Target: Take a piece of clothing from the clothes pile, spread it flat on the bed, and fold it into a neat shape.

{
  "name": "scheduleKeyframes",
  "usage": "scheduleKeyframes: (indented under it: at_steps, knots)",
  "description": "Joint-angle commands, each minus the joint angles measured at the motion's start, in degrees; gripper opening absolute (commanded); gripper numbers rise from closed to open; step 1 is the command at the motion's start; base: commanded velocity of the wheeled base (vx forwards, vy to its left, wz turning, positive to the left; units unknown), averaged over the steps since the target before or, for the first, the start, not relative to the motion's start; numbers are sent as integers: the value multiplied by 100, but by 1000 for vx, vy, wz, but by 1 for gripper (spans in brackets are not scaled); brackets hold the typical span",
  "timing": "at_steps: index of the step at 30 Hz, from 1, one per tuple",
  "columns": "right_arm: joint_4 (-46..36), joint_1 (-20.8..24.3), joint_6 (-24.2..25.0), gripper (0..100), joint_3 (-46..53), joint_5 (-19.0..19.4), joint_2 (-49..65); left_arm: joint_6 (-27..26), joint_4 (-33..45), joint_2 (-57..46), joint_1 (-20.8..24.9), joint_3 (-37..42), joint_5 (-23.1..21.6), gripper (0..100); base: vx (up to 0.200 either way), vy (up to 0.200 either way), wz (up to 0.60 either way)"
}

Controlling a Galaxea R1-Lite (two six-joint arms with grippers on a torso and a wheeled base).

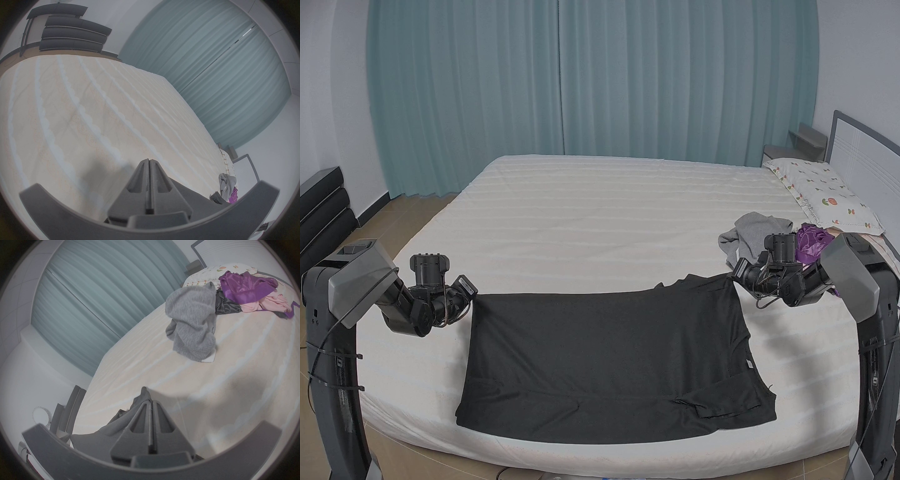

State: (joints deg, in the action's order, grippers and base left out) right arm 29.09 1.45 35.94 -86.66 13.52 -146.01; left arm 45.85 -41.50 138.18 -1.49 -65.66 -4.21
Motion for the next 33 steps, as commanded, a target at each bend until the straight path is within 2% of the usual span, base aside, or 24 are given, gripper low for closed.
scheduleKeyframes:
  at_steps: [1,20,24,33]
  knots:
    - [115,-84,36,0,308,19,274,3,-8,-90,-18,27,-10,0,0,0,0]
    - [273,-154,62,0,818,256,661,-6,-8,-371,-45,247,-45,0,0,0,0]
    - [273,-163,71,0,1073,511,714,-6,-16,-388,-36,290,-54,0,0,0,0]
    - [308,-224,89,0,1081,529,784,-6,-8,-424,-36,326,-54,0,0,0,0]
